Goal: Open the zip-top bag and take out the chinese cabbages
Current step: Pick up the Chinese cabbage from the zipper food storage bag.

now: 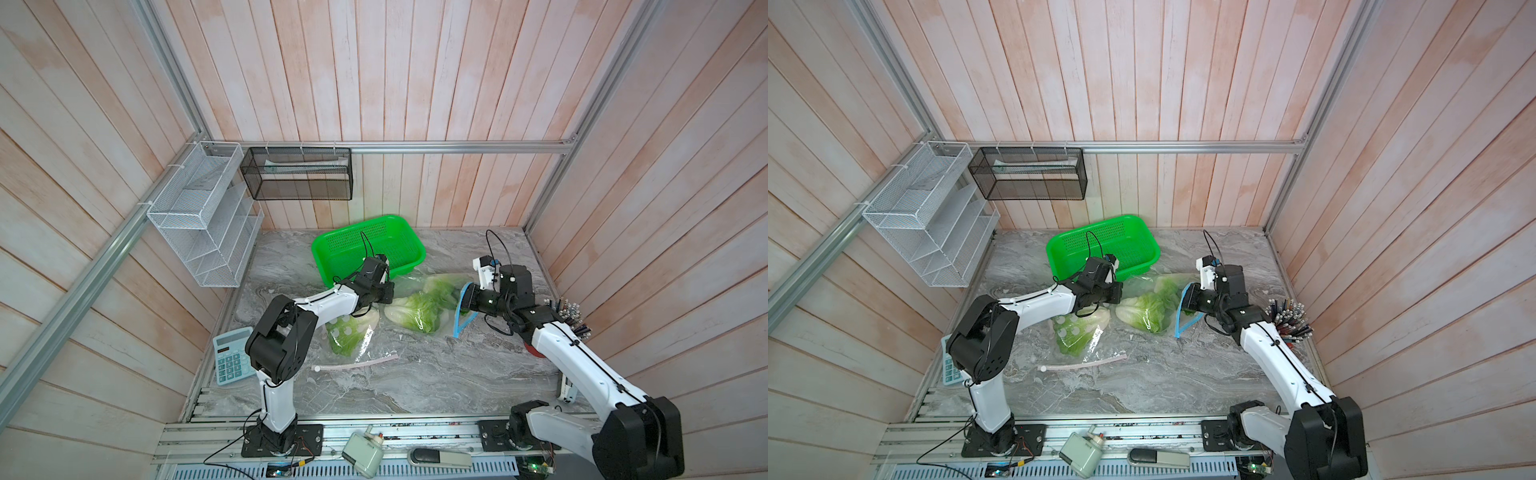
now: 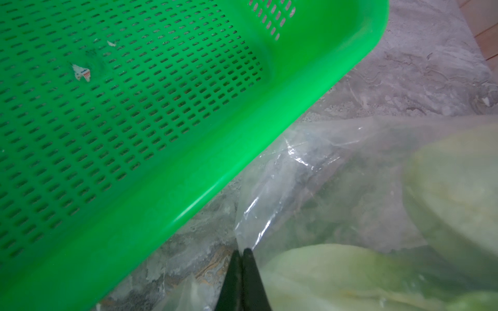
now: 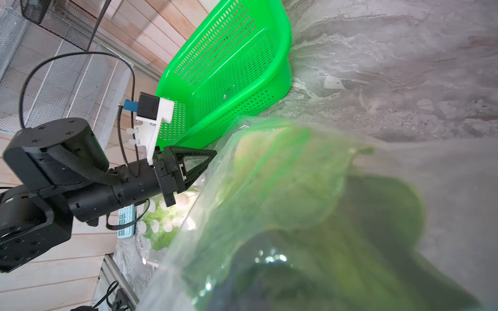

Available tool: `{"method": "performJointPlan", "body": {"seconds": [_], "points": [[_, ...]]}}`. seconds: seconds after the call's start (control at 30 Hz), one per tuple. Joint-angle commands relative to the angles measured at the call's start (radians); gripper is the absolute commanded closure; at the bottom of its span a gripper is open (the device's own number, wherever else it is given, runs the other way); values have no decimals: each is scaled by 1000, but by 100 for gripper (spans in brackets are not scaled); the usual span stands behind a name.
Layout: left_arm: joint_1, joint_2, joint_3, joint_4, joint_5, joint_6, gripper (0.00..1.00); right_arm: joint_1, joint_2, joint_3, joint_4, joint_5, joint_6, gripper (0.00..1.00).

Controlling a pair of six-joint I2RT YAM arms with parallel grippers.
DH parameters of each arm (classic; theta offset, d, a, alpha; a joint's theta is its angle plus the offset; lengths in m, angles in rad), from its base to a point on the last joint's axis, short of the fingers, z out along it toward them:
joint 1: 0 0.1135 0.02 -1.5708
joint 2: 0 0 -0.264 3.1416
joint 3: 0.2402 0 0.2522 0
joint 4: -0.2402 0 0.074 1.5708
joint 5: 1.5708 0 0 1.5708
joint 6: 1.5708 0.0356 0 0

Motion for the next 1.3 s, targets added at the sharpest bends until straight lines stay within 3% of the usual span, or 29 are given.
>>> {"method": "performJointPlan", "body": {"seconds": [0.0,0.4,0.6,0.93,1.27], "points": [[1,-31,15,-28,-54,25,100,-1,-33,15,-6,13,6,100],[42,-40,-24,-43,-100,36,100,-131,-229,25,-157,-47,23,100],[46,-28,-20,-48,-96,36,100,-138,-331,16,-73,-9,79,100],[47,-8,-12,-57,-89,32,100,-140,-351,99,-56,-14,123,100],[41,1,5,-53,-70,29,100,40,-232,62,240,-30,218,100]]}}
